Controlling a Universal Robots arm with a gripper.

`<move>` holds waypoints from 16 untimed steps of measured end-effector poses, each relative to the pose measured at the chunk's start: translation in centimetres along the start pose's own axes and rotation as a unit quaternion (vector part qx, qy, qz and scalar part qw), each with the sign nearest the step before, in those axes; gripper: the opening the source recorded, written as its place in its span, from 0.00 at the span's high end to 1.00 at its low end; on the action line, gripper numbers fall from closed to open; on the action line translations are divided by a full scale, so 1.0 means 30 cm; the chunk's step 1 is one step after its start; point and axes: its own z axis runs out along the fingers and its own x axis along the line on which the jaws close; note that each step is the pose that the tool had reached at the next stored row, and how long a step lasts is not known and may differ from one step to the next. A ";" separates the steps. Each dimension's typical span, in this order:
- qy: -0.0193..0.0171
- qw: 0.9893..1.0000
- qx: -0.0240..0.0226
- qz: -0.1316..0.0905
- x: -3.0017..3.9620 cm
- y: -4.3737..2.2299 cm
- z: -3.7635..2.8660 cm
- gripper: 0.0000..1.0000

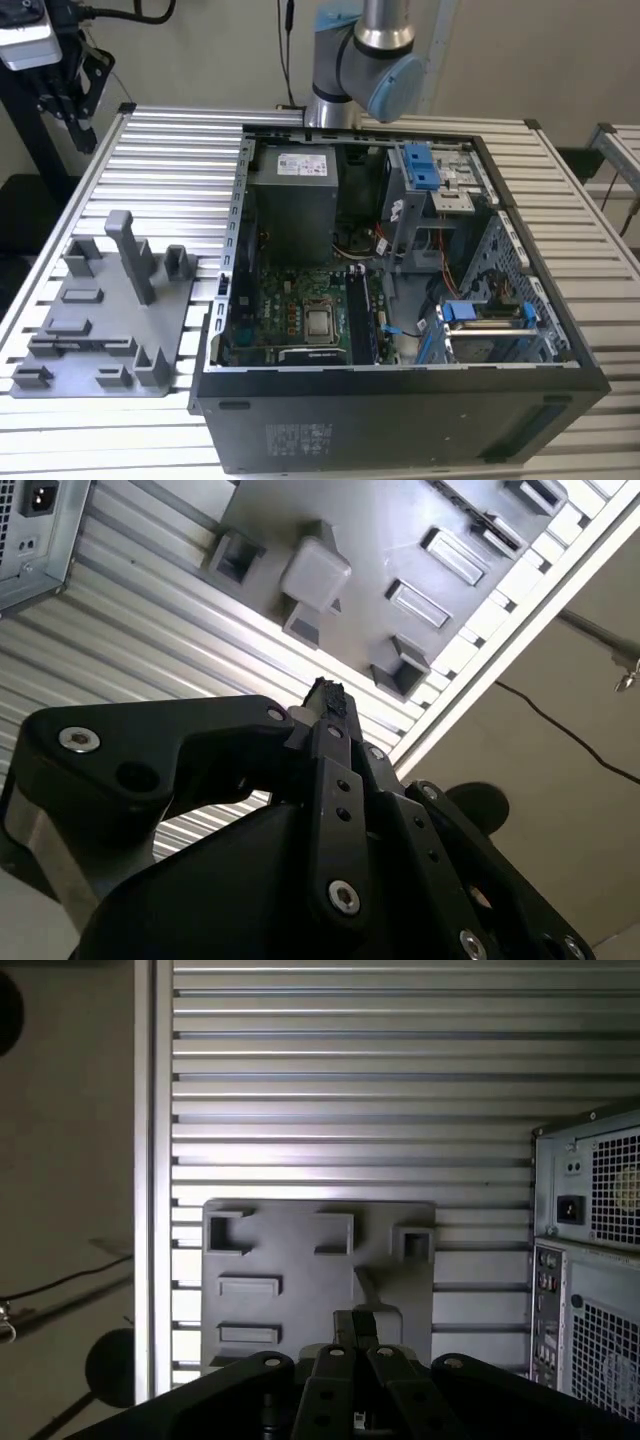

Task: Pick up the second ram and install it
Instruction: 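Reach for the second ram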

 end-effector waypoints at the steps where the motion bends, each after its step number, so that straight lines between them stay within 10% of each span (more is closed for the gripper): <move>1: 0.000 1.000 0.000 0.000 0.005 0.000 0.000 0.89; 16: 0.000 1.000 0.000 -0.002 0.121 -0.001 0.001 0.89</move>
